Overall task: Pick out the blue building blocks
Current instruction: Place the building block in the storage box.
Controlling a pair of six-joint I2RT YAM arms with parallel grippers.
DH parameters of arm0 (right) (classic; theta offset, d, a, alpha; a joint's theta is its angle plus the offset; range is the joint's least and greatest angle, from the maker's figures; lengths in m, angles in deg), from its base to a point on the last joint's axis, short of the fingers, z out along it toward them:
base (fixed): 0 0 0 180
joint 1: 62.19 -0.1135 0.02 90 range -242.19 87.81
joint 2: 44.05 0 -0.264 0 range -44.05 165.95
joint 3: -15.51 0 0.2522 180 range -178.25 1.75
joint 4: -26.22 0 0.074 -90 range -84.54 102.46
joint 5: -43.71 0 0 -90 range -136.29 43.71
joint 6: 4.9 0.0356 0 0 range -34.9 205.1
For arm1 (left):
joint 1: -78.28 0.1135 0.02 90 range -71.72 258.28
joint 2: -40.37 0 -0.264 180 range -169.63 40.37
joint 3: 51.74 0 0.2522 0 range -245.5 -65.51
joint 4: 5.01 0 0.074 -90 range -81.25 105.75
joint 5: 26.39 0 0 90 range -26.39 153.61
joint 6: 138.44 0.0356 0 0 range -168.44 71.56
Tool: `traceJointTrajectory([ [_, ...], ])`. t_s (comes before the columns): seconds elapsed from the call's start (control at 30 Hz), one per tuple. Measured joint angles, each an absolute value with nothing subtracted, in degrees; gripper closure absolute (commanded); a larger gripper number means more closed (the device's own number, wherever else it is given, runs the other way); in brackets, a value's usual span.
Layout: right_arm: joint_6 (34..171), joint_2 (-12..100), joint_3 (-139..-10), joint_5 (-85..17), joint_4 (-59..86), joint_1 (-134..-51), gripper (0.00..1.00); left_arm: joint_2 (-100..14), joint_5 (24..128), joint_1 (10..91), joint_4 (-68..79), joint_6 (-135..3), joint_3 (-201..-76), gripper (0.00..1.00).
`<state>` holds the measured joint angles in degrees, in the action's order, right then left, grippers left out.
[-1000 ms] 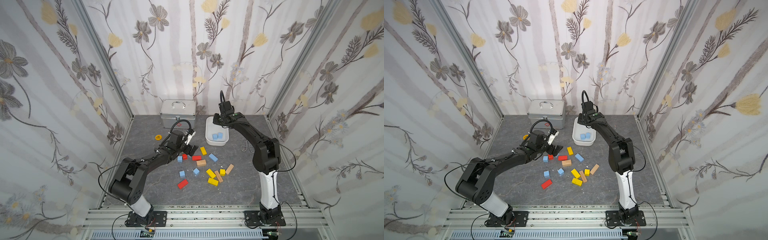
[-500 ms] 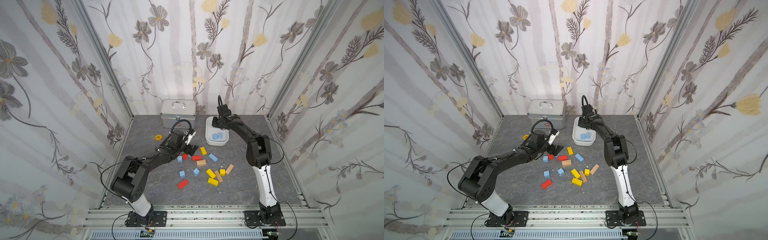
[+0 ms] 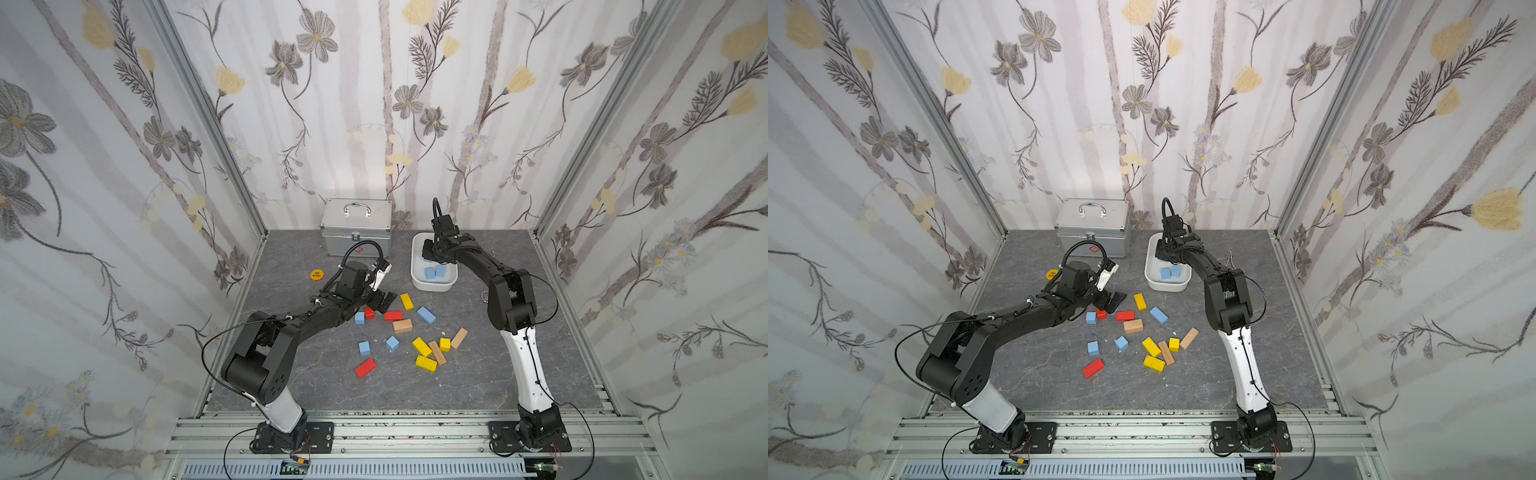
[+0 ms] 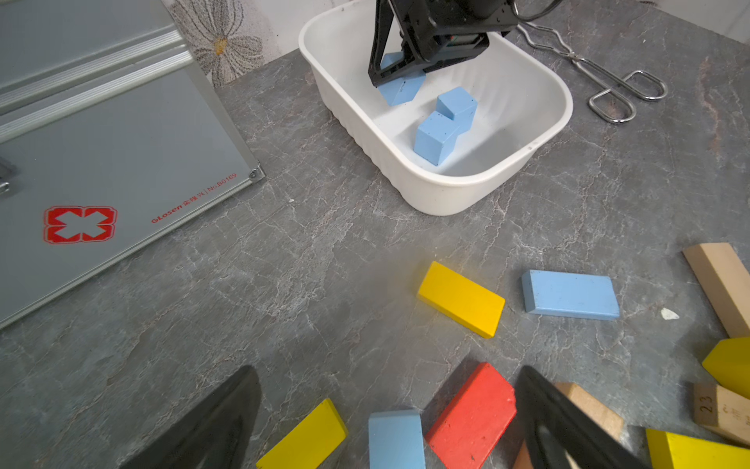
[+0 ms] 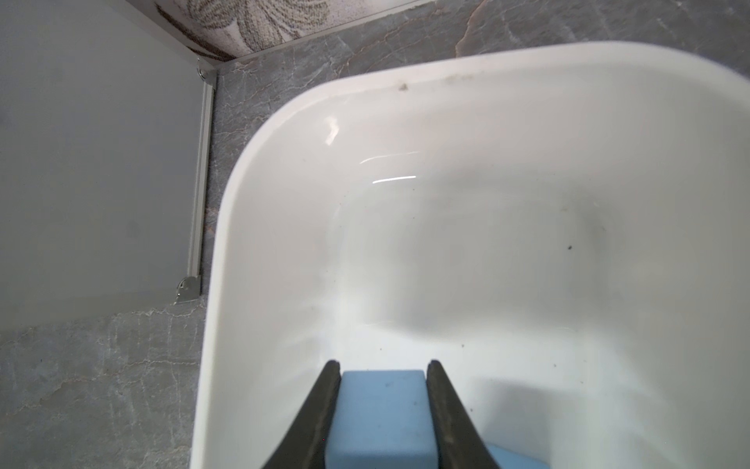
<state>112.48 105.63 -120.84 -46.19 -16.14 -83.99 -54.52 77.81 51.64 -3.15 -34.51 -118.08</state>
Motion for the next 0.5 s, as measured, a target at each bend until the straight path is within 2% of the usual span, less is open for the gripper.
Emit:
traceJointTrajectory([
  [0.27,112.5,107.6,-121.73,-46.17,-16.17,-83.49,0.98,-54.59,77.79,51.64,-3.2,-34.49,-117.99,0.0],
  [0.5,112.5,107.88,-121.91,-45.91,-16.17,-83.23,0.83,-54.81,77.81,51.64,-3.2,-34.51,-117.99,0.0],
])
